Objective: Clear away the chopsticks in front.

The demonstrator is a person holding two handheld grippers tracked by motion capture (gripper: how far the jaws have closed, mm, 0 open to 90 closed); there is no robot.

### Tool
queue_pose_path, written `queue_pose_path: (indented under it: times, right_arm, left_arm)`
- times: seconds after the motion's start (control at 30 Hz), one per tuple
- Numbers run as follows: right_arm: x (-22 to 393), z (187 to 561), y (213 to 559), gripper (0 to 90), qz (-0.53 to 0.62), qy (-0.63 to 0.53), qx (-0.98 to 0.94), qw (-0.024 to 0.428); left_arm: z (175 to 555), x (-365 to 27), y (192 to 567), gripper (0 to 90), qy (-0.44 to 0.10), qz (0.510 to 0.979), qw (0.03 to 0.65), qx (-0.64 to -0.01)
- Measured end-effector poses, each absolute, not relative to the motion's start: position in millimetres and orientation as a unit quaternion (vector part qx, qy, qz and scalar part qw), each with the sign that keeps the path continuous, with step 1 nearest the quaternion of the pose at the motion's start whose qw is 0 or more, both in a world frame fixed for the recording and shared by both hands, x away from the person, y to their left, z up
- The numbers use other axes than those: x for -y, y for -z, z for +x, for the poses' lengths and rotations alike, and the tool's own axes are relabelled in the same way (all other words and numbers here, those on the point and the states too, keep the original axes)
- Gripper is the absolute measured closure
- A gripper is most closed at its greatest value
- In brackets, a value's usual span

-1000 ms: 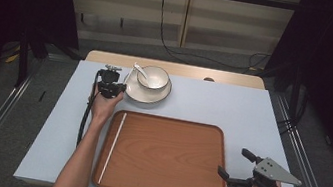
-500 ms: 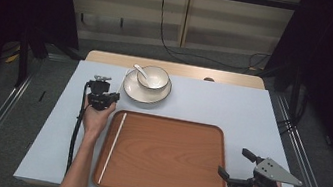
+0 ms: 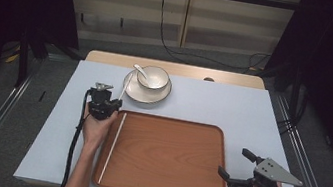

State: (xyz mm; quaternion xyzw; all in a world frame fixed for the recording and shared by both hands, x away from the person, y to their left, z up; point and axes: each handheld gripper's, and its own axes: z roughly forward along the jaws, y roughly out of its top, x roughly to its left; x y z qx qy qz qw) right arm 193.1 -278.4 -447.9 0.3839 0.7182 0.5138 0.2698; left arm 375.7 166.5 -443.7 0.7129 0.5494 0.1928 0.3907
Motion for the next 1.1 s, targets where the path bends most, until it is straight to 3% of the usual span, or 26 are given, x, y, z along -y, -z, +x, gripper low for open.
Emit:
queue_pose_path:
  times: [0.43, 0.7, 1.1]
  right_arm:
    - [278.0, 193.1, 447.8, 0.6, 0.384, -0.514, -0.718, 0.270]
    - [277.8, 192.5, 448.0, 0.6, 0.385, -0.514, -0.718, 0.268]
    - [278.0, 192.4, 447.8, 0.6, 0.384, -0.515, -0.717, 0.269]
  left_arm:
    - [351.8, -158.0, 441.0, 85.4, -0.205, 0.717, 0.400, -0.533]
    - [332.2, -152.7, 437.3, 85.4, -0.178, 0.710, 0.435, -0.525]
    - [304.1, -149.6, 444.1, 85.4, -0.191, 0.717, 0.411, -0.530]
